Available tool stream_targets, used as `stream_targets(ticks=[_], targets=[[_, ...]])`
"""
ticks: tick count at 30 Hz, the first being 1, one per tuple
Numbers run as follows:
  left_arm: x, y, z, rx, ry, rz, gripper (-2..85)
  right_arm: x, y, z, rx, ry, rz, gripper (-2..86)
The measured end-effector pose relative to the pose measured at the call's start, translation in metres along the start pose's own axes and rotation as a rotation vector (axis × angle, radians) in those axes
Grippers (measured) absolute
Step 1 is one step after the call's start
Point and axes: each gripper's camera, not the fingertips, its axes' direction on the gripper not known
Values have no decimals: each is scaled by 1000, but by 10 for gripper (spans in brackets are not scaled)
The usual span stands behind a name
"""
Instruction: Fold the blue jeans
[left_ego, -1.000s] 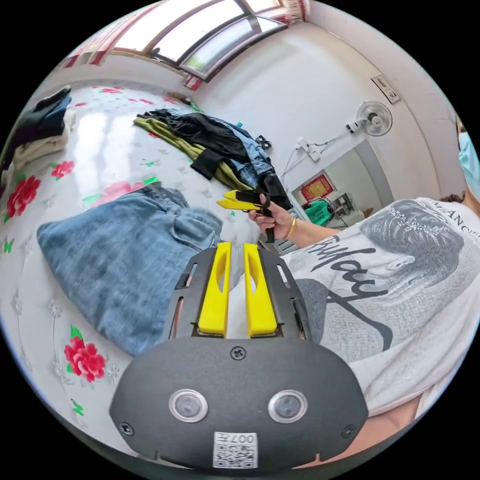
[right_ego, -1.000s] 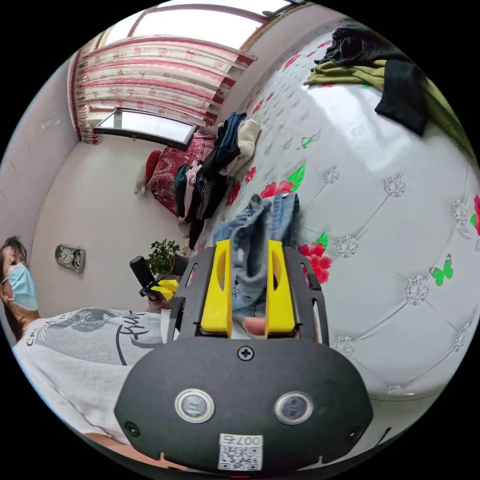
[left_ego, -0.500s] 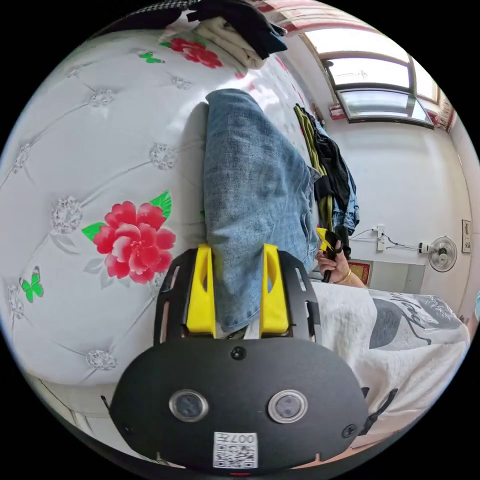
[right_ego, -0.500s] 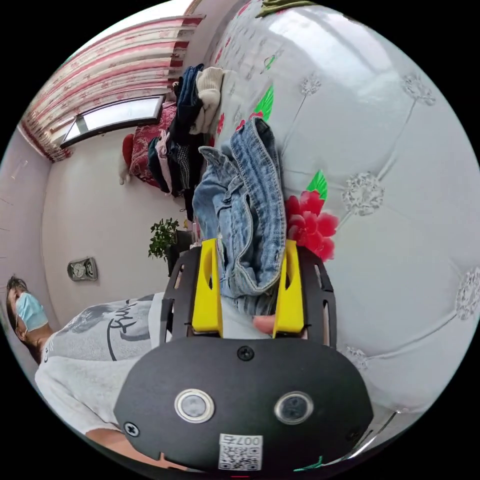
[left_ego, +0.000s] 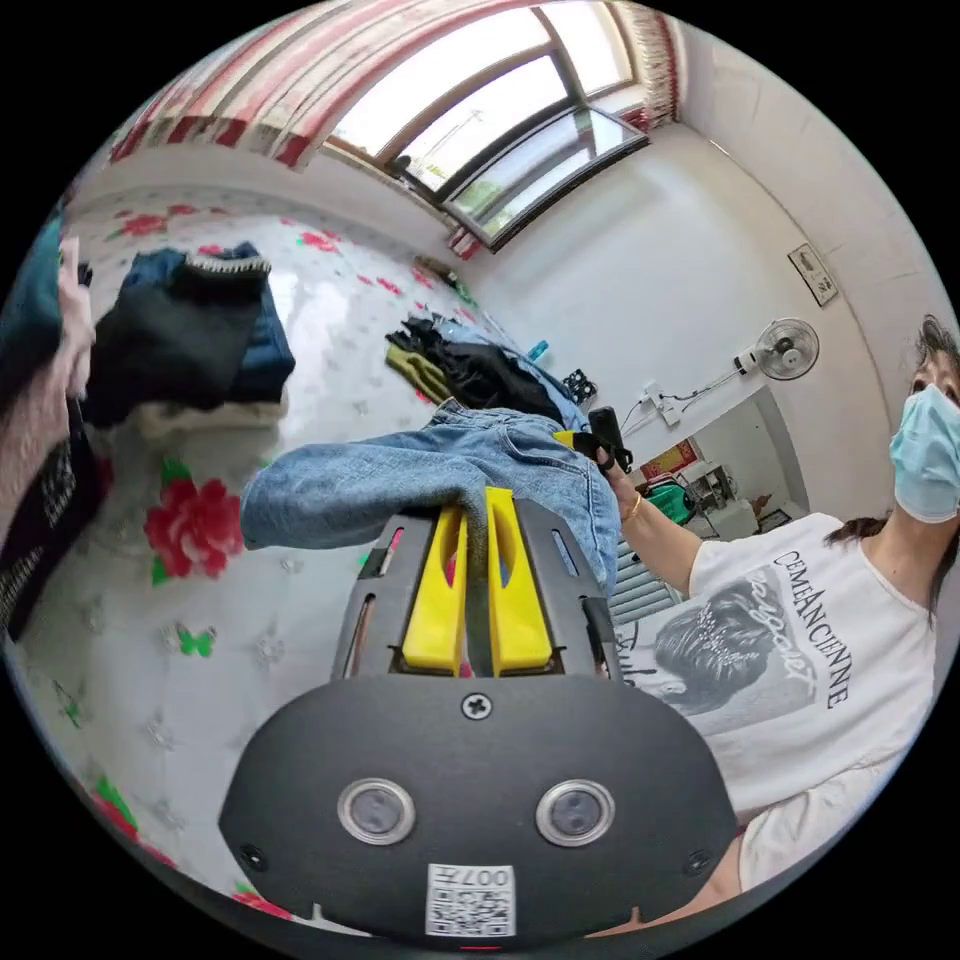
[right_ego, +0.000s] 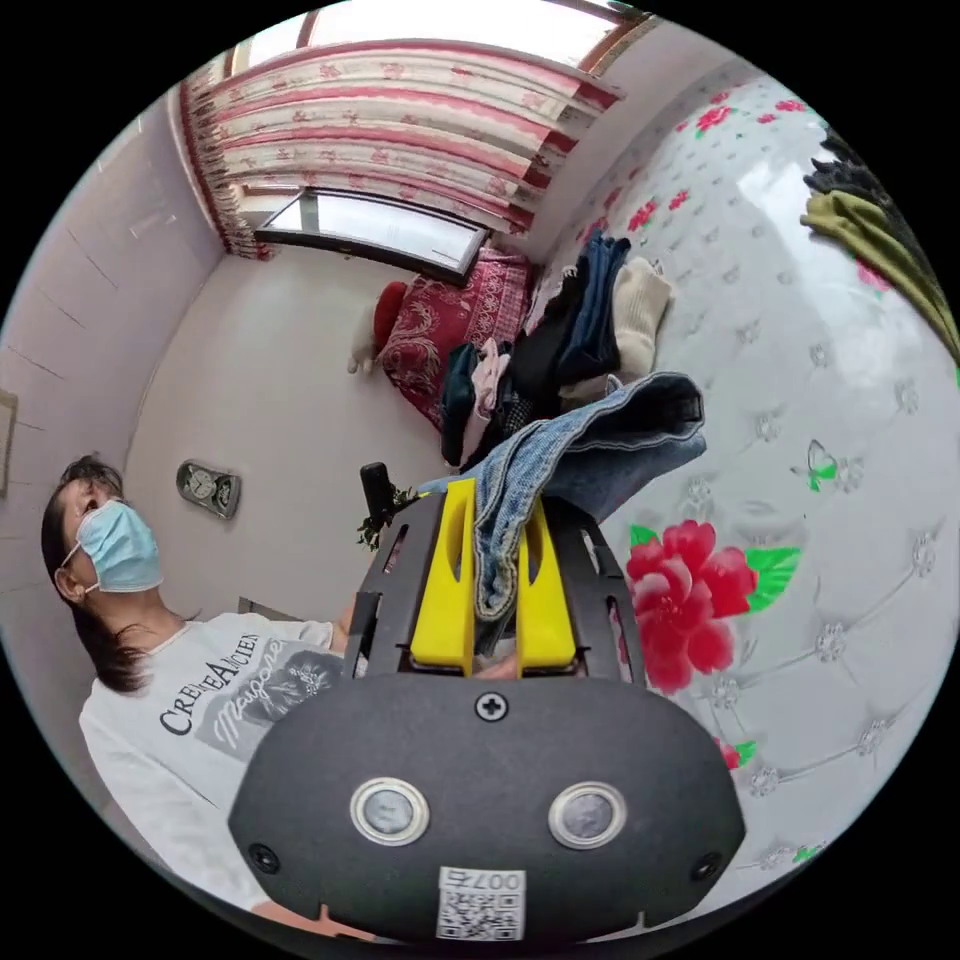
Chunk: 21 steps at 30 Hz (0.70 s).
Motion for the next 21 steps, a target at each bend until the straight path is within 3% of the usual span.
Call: stream_targets(ticks=[4,8,12,16,21], targets=[[-19,-105,-88,144,-172,142,26,-70,-108,38,87,13,-237,14],[-96,-137,-126,226,-541,-112,62,-80,-188,104,127,99,-259,36],[-133,-57,-80,187,-606,-144,68,-32,-192,195,69,264,-168,57],[-146,108,51,-77,-629,-226,57,41,-86,259,-175,368,-86,62],[-98,261,165,-375,-657,-320,35,97,57,227,-385,578,63,69]])
